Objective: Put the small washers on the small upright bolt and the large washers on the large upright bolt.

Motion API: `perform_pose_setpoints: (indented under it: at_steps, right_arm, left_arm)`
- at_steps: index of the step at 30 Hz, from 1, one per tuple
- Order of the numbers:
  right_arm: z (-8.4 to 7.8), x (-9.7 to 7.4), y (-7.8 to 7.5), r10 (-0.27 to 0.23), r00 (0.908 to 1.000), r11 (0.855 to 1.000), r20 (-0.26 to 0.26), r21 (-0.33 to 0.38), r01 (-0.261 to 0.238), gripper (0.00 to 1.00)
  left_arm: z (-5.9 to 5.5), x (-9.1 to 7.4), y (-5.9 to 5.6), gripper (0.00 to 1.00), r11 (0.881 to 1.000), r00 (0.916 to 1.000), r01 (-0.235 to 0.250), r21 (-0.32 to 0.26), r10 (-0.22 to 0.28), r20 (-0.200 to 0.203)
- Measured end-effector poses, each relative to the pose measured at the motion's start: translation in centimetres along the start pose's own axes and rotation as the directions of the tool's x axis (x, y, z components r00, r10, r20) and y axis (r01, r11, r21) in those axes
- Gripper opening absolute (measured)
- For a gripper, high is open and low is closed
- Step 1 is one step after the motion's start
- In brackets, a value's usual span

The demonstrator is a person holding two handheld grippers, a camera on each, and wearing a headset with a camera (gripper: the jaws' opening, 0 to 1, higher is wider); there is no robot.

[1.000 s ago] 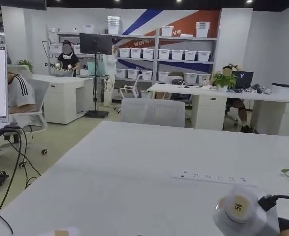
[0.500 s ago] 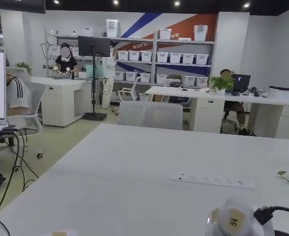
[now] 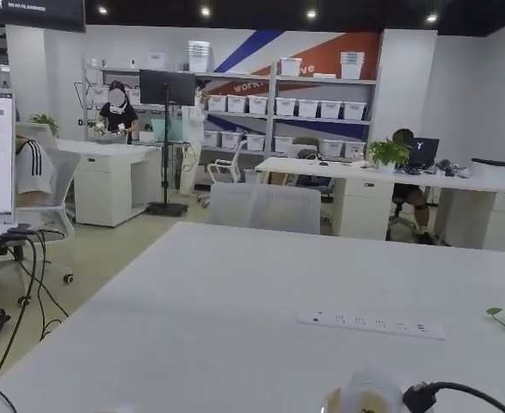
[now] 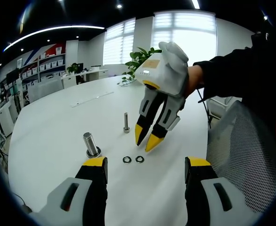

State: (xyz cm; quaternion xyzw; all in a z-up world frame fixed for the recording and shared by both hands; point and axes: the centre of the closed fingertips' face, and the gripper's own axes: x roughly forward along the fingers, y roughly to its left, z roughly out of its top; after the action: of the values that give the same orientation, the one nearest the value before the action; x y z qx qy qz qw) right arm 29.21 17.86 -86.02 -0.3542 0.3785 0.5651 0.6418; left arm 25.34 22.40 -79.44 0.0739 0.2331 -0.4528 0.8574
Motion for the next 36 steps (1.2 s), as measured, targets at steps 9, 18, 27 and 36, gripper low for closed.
perform_pose_setpoints:
  at_steps: [9,18,27,36]
  right_arm:
    - [0.5,1.3,1.0,0.016,0.9996,0.999,-0.022,-0.033,-0.016,0.16]
    - [0.3,2.0,0.9,0.019,0.9992,0.999,-0.034,-0.03,-0.02,0.16]
    - [0.3,2.0,1.0,0.01,0.9994,0.998,-0.034,-0.054,-0.012,0.15]
    - [0.3,1.9,0.9,0.004,0.9996,0.998,-0.029,-0.058,-0.006,0.13]
  left_arm:
    - [0.0,-0.1,0.0,0.66,1.0,1.0,-0.001,0.0,0.001,0.004]
    - [0.0,-0.1,0.0,0.66,1.0,1.0,0.001,0.0,-0.001,0.009]
    - [0.0,-0.1,0.0,0.66,1.0,1.0,0.001,0.0,-0.001,0.008]
    - [0.1,-0.1,-0.1,0.66,1.0,1.0,0.002,0.002,-0.002,0.007]
